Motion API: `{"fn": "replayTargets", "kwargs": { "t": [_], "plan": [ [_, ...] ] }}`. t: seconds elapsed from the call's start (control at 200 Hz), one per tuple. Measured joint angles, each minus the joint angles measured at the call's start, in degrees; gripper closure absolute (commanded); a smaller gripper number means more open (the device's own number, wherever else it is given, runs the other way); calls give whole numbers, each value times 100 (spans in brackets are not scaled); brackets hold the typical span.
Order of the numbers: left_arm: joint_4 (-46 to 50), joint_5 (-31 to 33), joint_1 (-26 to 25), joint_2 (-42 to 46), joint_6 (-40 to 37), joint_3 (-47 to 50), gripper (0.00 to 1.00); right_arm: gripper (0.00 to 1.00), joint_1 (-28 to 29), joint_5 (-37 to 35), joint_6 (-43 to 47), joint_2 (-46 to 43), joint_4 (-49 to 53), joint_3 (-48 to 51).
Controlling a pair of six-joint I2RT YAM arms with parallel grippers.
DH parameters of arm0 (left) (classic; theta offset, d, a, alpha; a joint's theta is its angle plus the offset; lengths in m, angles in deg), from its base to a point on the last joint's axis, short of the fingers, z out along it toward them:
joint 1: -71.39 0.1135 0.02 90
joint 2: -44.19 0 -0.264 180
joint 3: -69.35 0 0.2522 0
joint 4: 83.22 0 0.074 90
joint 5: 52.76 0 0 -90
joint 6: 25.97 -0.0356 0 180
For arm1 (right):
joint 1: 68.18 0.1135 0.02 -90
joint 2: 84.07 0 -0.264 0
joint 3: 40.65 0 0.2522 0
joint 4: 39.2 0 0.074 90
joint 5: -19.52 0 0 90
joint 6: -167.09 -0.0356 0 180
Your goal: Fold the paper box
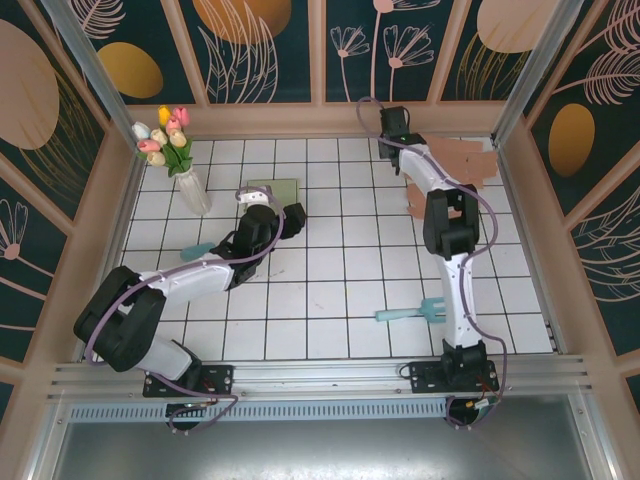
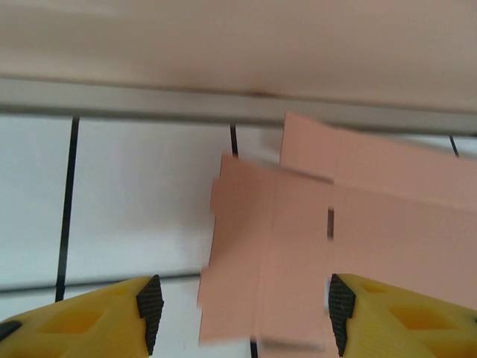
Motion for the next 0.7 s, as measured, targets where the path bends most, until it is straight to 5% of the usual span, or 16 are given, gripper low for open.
{"fn": "replayTargets", "kwargs": {
  "t": [0.36, 0.701],
  "plan": [
    [-348, -44, -9, -485, -197, -116, 20, 38, -61, 212, 564, 820, 374, -920],
    [-391, -74, -9, -636, -234, -212, 20, 52, -72, 11, 1093, 964, 643, -1027]
  ]
}}
